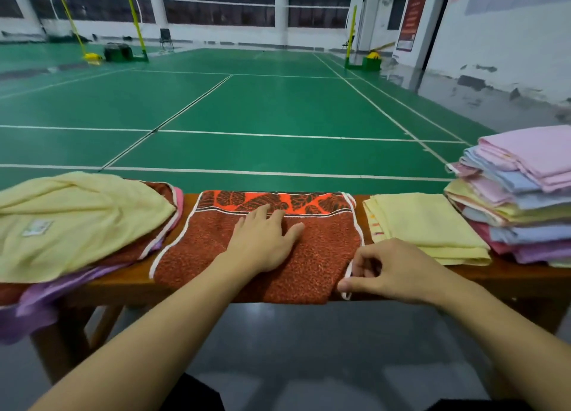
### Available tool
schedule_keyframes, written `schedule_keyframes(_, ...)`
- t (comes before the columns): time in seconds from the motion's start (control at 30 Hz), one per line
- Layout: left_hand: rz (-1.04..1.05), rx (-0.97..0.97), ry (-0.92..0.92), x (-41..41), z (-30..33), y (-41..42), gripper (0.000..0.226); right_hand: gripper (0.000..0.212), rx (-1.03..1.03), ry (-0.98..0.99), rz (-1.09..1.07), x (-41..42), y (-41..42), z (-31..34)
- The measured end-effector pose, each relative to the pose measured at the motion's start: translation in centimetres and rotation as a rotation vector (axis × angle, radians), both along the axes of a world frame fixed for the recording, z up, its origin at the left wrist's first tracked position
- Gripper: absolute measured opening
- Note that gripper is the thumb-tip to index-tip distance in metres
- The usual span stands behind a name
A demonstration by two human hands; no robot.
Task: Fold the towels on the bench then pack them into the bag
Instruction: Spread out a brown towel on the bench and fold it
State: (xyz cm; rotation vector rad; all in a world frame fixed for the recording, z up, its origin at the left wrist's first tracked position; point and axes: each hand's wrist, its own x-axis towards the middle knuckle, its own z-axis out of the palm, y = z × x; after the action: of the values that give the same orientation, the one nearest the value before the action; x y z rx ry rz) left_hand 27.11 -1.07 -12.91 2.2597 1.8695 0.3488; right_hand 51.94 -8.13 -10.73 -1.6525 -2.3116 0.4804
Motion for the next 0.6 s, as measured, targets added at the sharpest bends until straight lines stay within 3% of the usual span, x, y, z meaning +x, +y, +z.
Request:
schedule_keyframes(0.23, 0.013, -0.022, 0.035, 1.0, -1.5, -1.3, 0.072, 0.028, 0.027, 0.064, -0.090, -1.6, -1.6, -1.8)
schedule_keyframes(0.43, -0.008, 0.006, 0.036, 0.3, -1.5, -1.3, 0.070, 0.026, -0.188, 0.147, -0.064, 1.4, -1.6, 0.7)
schedule_keyframes(0.6, -0.039, 0.091, 0.063, 0.4, -1.2, -1.6, 0.063, 0.030, -0.334, 0.055, -0.073, 3.1, -2.1, 1.9)
